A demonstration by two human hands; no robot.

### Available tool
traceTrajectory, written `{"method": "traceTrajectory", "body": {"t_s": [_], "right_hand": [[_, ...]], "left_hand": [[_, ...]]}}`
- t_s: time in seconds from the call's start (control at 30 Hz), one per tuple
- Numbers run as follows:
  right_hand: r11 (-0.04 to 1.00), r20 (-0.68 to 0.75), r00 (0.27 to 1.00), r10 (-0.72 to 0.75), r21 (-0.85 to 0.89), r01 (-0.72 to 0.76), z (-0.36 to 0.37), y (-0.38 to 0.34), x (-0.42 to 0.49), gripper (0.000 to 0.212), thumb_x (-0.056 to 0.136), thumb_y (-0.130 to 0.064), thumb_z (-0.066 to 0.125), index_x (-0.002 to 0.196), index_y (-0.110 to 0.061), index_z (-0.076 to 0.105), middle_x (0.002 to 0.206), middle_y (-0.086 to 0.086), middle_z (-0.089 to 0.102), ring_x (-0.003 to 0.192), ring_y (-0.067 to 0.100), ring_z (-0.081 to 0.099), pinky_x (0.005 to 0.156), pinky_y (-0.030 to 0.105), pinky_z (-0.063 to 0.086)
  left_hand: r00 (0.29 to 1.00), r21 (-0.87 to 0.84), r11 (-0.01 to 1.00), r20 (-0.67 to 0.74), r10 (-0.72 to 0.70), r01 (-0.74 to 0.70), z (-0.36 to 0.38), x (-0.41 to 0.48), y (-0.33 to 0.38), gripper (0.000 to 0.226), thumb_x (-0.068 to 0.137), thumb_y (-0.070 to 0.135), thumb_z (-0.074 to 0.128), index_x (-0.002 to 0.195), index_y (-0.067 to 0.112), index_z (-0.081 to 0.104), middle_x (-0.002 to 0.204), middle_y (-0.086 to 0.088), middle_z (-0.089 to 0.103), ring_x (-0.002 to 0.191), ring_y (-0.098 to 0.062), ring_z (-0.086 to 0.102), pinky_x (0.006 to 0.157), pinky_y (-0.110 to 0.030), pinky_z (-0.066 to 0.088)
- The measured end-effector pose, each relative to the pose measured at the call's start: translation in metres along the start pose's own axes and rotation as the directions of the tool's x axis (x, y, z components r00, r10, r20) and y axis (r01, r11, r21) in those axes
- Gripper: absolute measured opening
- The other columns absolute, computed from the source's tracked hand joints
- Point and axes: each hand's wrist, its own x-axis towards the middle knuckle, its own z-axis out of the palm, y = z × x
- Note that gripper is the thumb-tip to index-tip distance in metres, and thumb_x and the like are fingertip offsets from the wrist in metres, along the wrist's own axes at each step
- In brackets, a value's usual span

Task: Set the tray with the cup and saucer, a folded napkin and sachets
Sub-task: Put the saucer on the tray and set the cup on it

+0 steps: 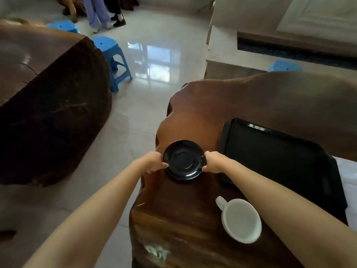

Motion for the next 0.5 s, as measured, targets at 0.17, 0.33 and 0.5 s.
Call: {"method": "traceTrajectory", "body": {"t_s": [0.17,0.33,0.5], "right_hand": [[0.991,-0.061,0.995,0.077,0.115,-0.070,0.015,-0.010,0.017,0.044,0.090,-0.017,0.058,0.125,-0.001,0.037,0.125,0.018,0.052,0.108,0.034,0.055,0.085,0.040,0.048],[0.967,-0.148,0.983,0.104,0.245,-0.066,0.028,-0.008,0.030,0.038,0.089,-0.007,0.055,0.122,-0.005,0.036,0.118,0.019,0.053,0.100,0.033,0.058,0.079,0.040,0.051],[0.819,-0.150,0.980,0.134,0.573,-0.025,0.038,-0.003,0.038,0.048,0.087,0.001,0.054,0.128,-0.013,0.034,0.117,0.015,0.052,0.093,0.031,0.061,0.067,0.041,0.059]], "left_hand": [[0.996,-0.381,0.921,-0.004,-0.085,0.077,0.011,0.018,-0.001,0.019,0.087,0.018,0.060,0.101,0.010,0.051,0.094,-0.012,0.065,0.068,-0.021,0.069,0.052,-0.026,0.057],[0.994,-0.499,0.866,-0.080,-0.073,0.023,0.026,0.027,-0.003,0.041,0.073,0.006,0.072,0.103,0.016,0.046,0.097,-0.003,0.052,0.090,-0.023,0.058,0.069,-0.034,0.058],[0.982,-0.664,0.746,-0.107,-0.157,0.047,0.039,0.034,-0.008,0.038,0.077,0.006,0.069,0.106,0.020,0.049,0.087,0.004,0.053,0.085,-0.022,0.061,0.068,-0.040,0.060]]}}
